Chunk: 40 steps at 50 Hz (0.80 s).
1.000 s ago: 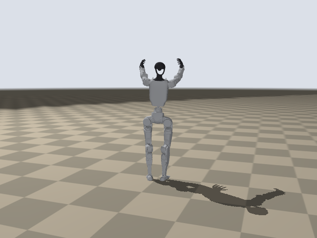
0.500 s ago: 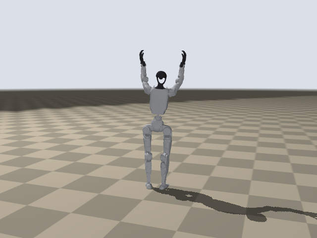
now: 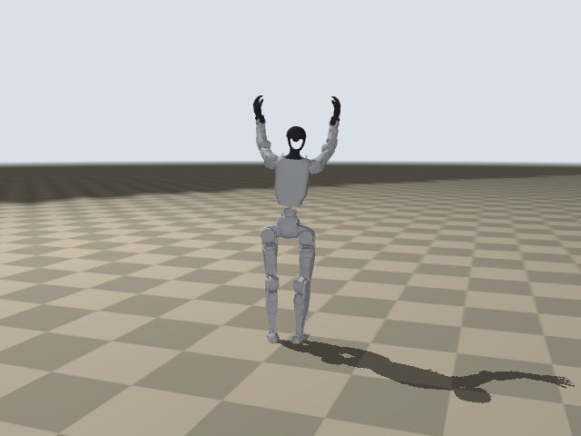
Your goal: Upper body actions
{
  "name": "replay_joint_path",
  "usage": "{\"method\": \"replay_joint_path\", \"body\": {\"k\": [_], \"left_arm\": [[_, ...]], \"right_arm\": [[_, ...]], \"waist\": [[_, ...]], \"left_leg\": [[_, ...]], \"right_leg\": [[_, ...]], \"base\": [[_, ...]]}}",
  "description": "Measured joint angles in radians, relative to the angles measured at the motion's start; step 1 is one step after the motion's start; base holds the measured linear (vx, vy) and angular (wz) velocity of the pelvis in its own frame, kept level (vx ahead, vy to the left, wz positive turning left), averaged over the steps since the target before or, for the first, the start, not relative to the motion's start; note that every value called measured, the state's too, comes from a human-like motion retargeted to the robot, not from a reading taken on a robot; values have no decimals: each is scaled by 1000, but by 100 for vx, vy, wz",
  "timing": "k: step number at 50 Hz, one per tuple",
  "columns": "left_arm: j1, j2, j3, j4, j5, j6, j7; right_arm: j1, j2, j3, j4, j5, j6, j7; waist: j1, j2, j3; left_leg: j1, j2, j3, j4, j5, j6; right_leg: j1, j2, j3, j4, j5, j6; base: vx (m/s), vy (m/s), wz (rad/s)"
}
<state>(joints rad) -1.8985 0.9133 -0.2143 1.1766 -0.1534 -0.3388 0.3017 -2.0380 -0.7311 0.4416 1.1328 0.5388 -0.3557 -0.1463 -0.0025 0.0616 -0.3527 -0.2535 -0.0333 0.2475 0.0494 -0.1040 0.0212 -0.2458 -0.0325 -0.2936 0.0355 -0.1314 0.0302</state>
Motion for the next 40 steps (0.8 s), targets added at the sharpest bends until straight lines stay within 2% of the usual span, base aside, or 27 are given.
{"method": "replay_joint_path", "body": {"k": [5,12,18,25,32,36,40], "left_arm": [[184,-51,115,10,108,7,-14],[579,-208,379,-61,185,-38,-42],[876,-330,510,-37,262,-69,-86],[1164,-486,612,99,339,6,-157],[1434,-561,648,231,401,137,-350],[1579,-588,665,282,479,219,-407],[1713,-619,669,332,509,276,-443]], "right_arm": [[176,39,-32,-8,-73,-11,54],[627,160,-173,-160,-292,-64,115],[997,305,-323,-202,-537,-112,146],[1329,475,-446,-39,-701,-73,289],[1597,580,-512,172,-933,41,293],[1746,614,-518,258,-979,140,324],[1883,619,-519,325,-1042,185,312]], "waist": [[0,3,0],[2,-1,37],[-13,-17,45],[-4,-23,53],[-22,-22,131],[-39,-27,184],[-48,-34,224]], "left_leg": [[27,-4,-2,1,0,3],[110,-7,6,-1,0,8],[136,-9,1,-5,8,9],[152,-17,-4,-7,9,12],[186,-22,-18,-6,7,15],[199,-24,-22,-8,9,15],[211,-27,-19,-11,8,14]], "right_leg": [[27,1,-3,1,0,-3],[108,7,0,-2,3,-9],[141,7,-14,-7,5,-10],[159,2,-22,-10,6,-10],[196,1,-30,-11,4,-8],[211,-3,-36,-13,4,-6],[220,-6,-32,-14,5,-6]], "base": [[5,2,1],[4,-1,-5],[2,-4,5],[0,0,0],[0,-1,2],[-4,-6,7],[3,-5,-3]]}}
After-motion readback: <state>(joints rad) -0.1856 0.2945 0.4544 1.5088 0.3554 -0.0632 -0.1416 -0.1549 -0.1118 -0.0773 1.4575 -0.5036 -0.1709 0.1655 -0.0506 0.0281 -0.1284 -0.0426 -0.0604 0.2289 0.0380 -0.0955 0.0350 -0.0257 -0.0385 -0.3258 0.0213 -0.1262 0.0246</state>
